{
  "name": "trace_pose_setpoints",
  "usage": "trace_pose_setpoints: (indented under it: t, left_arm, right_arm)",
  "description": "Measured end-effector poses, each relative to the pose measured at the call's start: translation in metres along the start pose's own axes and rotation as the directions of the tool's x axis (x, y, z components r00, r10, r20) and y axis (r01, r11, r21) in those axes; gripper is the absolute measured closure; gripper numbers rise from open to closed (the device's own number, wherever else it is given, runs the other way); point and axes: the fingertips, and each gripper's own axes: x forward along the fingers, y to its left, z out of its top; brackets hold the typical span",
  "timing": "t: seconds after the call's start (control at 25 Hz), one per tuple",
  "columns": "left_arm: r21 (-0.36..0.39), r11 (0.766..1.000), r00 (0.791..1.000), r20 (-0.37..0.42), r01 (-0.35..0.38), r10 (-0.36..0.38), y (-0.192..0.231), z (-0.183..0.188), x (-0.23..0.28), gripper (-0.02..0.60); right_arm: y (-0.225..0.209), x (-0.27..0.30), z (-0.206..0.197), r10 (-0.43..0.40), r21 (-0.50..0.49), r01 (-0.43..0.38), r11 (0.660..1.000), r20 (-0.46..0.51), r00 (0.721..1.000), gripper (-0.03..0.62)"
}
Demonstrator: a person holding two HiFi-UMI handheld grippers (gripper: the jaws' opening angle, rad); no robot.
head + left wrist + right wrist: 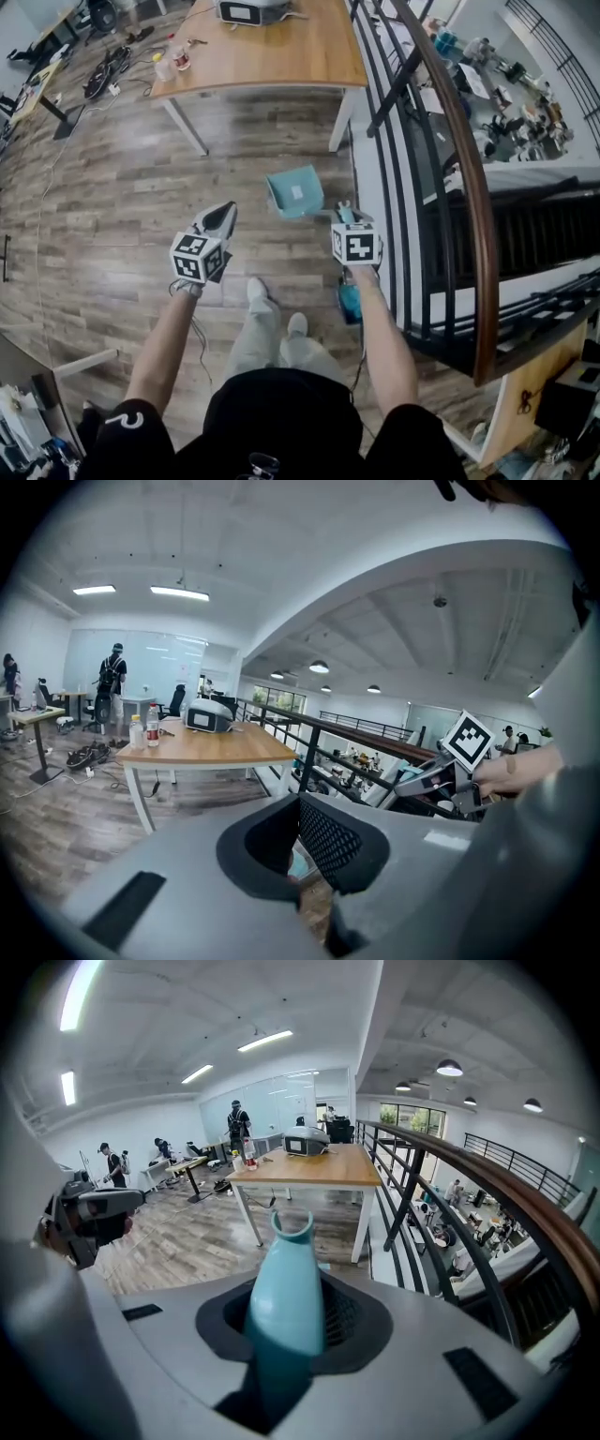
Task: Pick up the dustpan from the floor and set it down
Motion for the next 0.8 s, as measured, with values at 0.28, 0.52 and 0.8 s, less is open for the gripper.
trace_pose_setpoints:
  t: [0.28,0.52,0.8]
  left_arm:
    - [-0.022,0.999,0.997,-0.055,0.045,-0.046,0.015,-0.044,0.041,0.583]
    - [-0.044,0.996,0.992,-0.102,0.075,-0.08,0.022,-0.09,0.073,0.583]
    - [-0.07,0.993,0.983,-0.154,0.093,-0.103,0.036,-0.141,0.099,0.583]
  right_arm:
    - [-0.008,0.064,-0.038,-0.019,0.037,0.021,0.999,-0.061,0.998,0.511]
    - [-0.015,0.112,-0.092,-0.042,0.06,0.049,0.997,-0.115,0.993,0.511]
    - [-0.027,0.157,-0.153,-0.062,0.091,0.077,0.993,-0.162,0.985,0.511]
